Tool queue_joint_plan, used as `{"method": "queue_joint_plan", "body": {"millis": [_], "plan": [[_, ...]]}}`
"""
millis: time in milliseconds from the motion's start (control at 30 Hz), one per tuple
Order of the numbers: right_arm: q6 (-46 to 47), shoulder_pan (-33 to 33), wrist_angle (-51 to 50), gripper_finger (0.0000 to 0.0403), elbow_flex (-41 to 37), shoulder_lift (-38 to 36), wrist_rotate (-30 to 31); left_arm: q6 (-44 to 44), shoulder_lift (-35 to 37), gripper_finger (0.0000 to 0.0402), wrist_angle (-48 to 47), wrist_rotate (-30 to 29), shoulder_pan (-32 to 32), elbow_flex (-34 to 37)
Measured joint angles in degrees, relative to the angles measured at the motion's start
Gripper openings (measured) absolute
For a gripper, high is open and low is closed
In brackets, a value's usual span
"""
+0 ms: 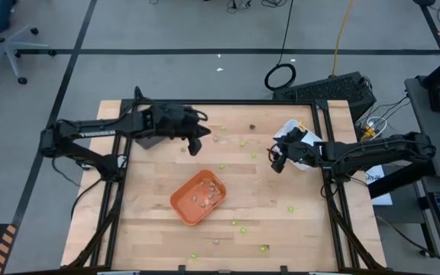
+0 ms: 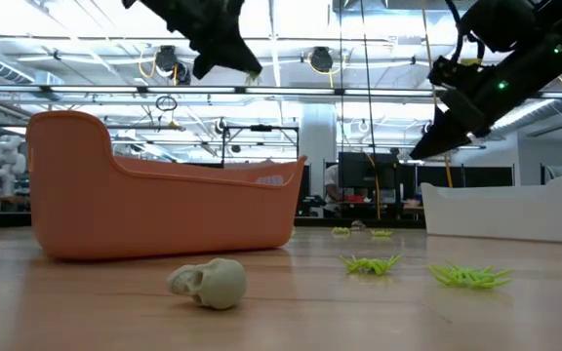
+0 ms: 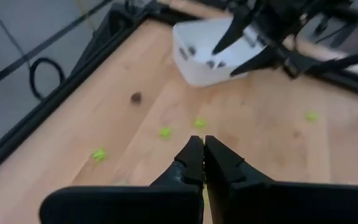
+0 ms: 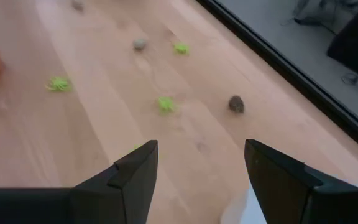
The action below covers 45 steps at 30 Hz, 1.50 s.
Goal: Sort Halloween decoration
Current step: Put the green spider into the black bin
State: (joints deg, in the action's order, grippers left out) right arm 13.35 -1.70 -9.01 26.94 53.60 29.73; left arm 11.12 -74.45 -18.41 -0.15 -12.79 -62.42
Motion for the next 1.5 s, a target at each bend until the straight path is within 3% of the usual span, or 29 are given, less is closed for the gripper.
{"method": "queue_joint_plan", "body": {"millis": [267, 400, 600, 867, 1067, 1400, 1500], "plan": [[-8.01, 1.12, 8.06, 0.0224, 0.0, 0.0, -0.03, -1.61, 3.85, 0.0, 26.43, -1.63, 1.52, 13.35], [-9.19, 1.12, 9.2, 0.0224, 0.0, -0.02, -0.05, -4.7, 4.04, 0.0, 34.16, -1.62, 1.57, 16.63], [-9.14, 1.13, 9.8, 0.0224, 0.0, 0.2, -3.02, -15.94, 4.04, 0.0, 34.88, -0.97, 1.67, 16.58], [-9.03, 1.1, 11.29, 0.0224, 0.0, 0.94, -2.97, -38.33, 4.04, 0.0, 36.06, 7.62, 2.63, 16.42], [-9.65, 1.1, 12.44, 0.0224, 0.0, 2.02, -2.89, -51.34, 4.04, 0.0, 36.07, 7.85, 4.51, 16.42], [-9.6, 1.1, 12.7, 0.0224, 0.0, 2.75, -3.33, -52.44, 4.02, 0.0, 36.83, 7.64, 6.22, 16.42], [-9.6, 1.1, 12.68, 0.0224, 0.0, 2.75, -3.51, -48.16, 4.02, 0.0, 37.26, 7.11, 6.22, 16.42]]}}
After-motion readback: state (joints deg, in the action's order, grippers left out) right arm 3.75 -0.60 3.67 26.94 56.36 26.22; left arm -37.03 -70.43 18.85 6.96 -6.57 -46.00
